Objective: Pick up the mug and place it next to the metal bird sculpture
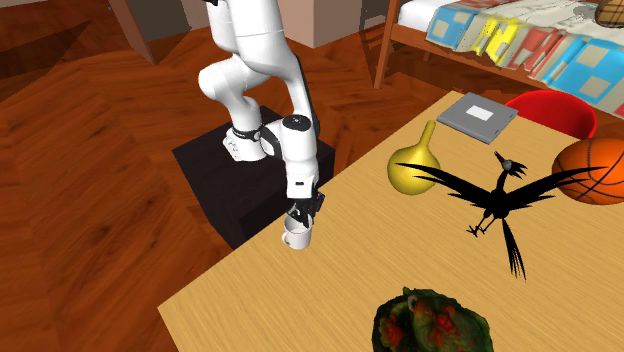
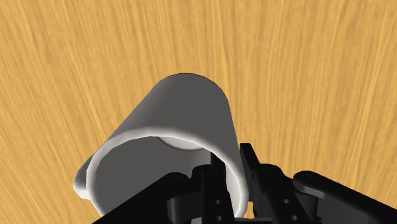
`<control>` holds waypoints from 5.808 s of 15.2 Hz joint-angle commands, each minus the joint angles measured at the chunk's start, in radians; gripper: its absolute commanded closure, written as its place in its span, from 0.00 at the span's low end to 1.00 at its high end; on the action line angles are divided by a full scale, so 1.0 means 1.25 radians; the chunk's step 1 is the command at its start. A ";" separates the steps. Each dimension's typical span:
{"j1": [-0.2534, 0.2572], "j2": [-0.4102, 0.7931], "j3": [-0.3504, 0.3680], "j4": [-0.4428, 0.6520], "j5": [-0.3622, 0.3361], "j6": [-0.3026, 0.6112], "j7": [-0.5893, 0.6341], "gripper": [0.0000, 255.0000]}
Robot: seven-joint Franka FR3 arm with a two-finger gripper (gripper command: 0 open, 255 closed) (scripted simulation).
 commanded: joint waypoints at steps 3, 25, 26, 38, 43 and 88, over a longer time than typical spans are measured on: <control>0.000 0.000 0.000 0.000 0.000 0.000 0.000 1.00; 0.005 -0.290 0.001 0.007 0.001 -0.296 -0.018 1.00; 0.005 -0.301 0.002 0.009 0.001 -0.310 -0.019 1.00; 0.008 -0.412 0.009 0.059 0.011 -0.470 -0.029 1.00; 0.010 -0.447 0.013 0.088 0.015 -0.534 -0.033 1.00; 0.091 -0.191 0.147 0.683 0.060 -0.888 0.113 1.00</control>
